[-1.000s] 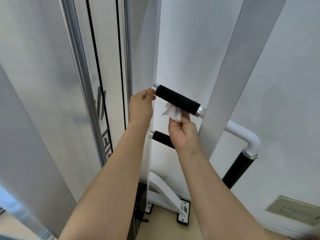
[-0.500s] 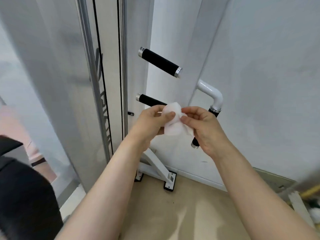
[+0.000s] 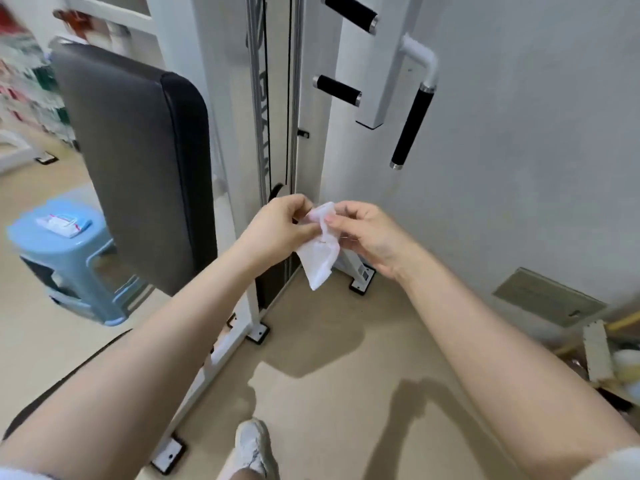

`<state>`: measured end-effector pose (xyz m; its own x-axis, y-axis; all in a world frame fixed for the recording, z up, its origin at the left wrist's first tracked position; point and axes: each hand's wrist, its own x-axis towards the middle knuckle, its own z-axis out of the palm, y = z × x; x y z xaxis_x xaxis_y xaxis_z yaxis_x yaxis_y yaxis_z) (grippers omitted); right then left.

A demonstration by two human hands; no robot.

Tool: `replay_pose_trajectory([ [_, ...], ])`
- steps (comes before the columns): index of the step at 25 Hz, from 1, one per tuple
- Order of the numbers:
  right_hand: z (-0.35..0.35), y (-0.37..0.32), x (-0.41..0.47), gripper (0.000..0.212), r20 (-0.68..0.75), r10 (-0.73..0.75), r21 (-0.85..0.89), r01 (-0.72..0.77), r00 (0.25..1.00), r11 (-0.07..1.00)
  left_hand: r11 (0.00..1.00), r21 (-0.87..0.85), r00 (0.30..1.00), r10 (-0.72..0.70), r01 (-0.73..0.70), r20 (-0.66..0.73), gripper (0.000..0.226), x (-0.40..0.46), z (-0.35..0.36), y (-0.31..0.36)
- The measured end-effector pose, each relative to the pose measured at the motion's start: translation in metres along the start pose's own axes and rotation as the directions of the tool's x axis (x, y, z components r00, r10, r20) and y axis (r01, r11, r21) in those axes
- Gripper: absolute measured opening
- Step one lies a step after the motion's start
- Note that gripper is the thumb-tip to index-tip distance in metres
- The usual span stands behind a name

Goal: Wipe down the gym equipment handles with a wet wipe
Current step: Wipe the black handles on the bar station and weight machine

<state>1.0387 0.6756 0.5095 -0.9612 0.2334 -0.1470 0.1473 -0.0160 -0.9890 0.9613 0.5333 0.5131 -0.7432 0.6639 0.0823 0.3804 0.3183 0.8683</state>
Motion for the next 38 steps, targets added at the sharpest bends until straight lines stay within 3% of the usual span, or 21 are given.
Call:
replay_pose_trajectory([
  [3, 0.042, 0.005, -0.027, 0.026, 0.210, 0.003, 0.017, -0.007, 0.978, 1.000, 0.997, -0.058, 0.998, -0.060, 0.060, -0.004, 0.006, -0.069, -0.027, -0.009],
  [6, 0.098, 0.020, -0.043, 0.022, 0.428, 0.043, 0.074, -0.082, 0.903, 0.994, 0.977, -0.129, 0.985, -0.171, 0.170, 0.006, 0.008, -0.136, -0.059, -0.036],
  [10, 0.209, 0.040, -0.057, 0.037, 0.719, 0.136, 0.020, -0.215, 0.682, 0.976, 0.915, -0.327, 0.963, -0.267, 0.238, -0.045, 0.009, -0.250, -0.120, -0.093],
  [13, 0.309, 0.051, -0.072, 0.047, 0.808, 0.206, -0.091, -0.229, 0.552, 0.969, 0.826, -0.507, 0.936, -0.339, 0.247, -0.096, 0.009, -0.344, -0.169, -0.138],
  [18, 0.491, 0.078, -0.097, 0.047, 0.794, 0.250, -0.115, -0.266, 0.554, 0.957, 0.685, -0.708, 0.852, -0.464, 0.171, -0.243, 0.014, -0.477, -0.281, -0.205],
  [21, 0.587, 0.086, -0.111, 0.021, 0.723, 0.270, -0.125, -0.264, 0.636, 0.956, 0.625, -0.773, 0.742, -0.567, 0.106, -0.357, 0.018, -0.526, -0.342, -0.231],
  [22, 0.610, 0.086, -0.114, 0.022, 0.701, 0.276, -0.123, -0.269, 0.657, 0.955, 0.586, -0.804, 0.719, -0.601, 0.097, -0.350, 0.019, -0.534, -0.356, -0.238],
  [24, 0.654, 0.087, -0.113, 0.035, 0.672, 0.290, -0.114, -0.292, 0.681, 0.950, 0.478, -0.872, 0.737, -0.626, 0.104, -0.255, 0.039, -0.543, -0.383, -0.253],
  [26, 0.695, 0.090, -0.102, 0.033, 0.666, 0.278, -0.081, -0.303, 0.692, 0.950, 0.444, -0.881, 0.788, -0.597, 0.166, -0.153, 0.054, -0.547, -0.407, -0.273],
  [30, 0.764, 0.090, -0.052, 0.038, 0.651, 0.258, -0.098, -0.257, 0.714, 0.961, 0.513, -0.838, 0.781, -0.594, 0.183, -0.192, 0.020, -0.541, -0.467, -0.323],
  [32, 0.798, 0.088, -0.012, 0.036, 0.655, 0.248, -0.107, -0.237, 0.714, 0.966, 0.554, -0.810, 0.775, -0.592, 0.192, -0.221, 0.017, -0.529, -0.512, -0.355],
  [36, 0.893, 0.065, 0.092, 0.039, 0.728, 0.306, -0.218, -0.216, 0.613, 0.952, 0.657, -0.727, 0.767, -0.566, 0.199, -0.302, 0.015, -0.477, -0.643, -0.424],
  [38, 0.938, 0.043, 0.144, 0.020, 0.751, 0.331, -0.283, -0.174, 0.572, 0.943, 0.692, -0.694, 0.760, -0.555, 0.197, -0.338, 0.021, -0.448, -0.712, -0.448],
])
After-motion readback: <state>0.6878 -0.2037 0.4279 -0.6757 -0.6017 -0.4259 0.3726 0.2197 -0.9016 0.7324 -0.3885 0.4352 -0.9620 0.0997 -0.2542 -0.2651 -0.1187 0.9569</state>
